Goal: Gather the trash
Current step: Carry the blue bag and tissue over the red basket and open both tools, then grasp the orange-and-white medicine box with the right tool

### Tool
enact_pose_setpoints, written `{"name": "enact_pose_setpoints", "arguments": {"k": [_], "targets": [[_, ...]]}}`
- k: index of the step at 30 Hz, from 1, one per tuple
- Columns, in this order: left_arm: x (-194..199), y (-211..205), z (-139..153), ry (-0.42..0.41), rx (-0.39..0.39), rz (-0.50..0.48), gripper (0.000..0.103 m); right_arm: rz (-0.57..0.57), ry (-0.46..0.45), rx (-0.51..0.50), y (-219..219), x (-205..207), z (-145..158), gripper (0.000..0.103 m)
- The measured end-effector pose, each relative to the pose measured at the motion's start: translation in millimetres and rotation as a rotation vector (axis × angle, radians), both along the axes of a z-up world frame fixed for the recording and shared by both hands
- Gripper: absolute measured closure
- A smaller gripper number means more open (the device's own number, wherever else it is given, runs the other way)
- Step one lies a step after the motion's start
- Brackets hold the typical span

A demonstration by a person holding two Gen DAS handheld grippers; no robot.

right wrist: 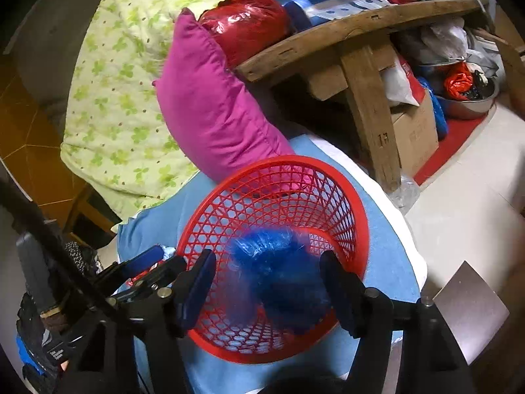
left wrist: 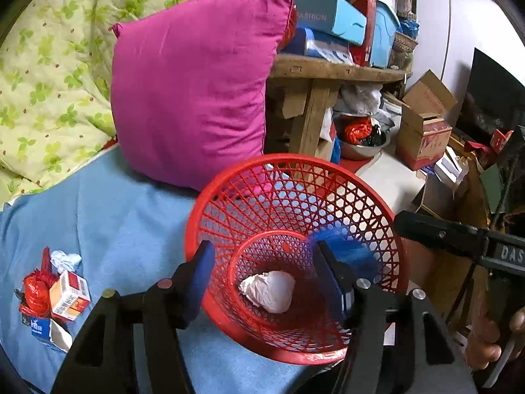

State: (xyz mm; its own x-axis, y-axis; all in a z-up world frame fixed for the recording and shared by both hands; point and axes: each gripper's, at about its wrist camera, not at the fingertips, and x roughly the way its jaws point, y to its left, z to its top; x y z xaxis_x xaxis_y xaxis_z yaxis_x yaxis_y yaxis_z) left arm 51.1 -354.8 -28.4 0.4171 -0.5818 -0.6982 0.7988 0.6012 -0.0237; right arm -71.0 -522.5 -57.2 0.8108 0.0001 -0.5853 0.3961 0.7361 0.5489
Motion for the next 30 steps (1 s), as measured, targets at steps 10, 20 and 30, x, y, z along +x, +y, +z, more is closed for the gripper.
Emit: {"name": "enact_pose_setpoints", "arguments": {"k": [10,20,30], "targets": [[20.3,108.5,10.8,-0.052,-0.061,0.181,0.035,0.094,-0.166,-0.114,62.1,18.7,50.6,0.034],[90.8,310.2,-32.7,0.019,-0.032,0.604,0.035,0.387,-0.184,-0.082,189.9,117.4,54.0,0.032],[154.2,370.2,-83.8,0.173,-0.147,0.755,0.035,0.501,-0.009,0.04,247.3,255.3,-42.4,0.032]]}}
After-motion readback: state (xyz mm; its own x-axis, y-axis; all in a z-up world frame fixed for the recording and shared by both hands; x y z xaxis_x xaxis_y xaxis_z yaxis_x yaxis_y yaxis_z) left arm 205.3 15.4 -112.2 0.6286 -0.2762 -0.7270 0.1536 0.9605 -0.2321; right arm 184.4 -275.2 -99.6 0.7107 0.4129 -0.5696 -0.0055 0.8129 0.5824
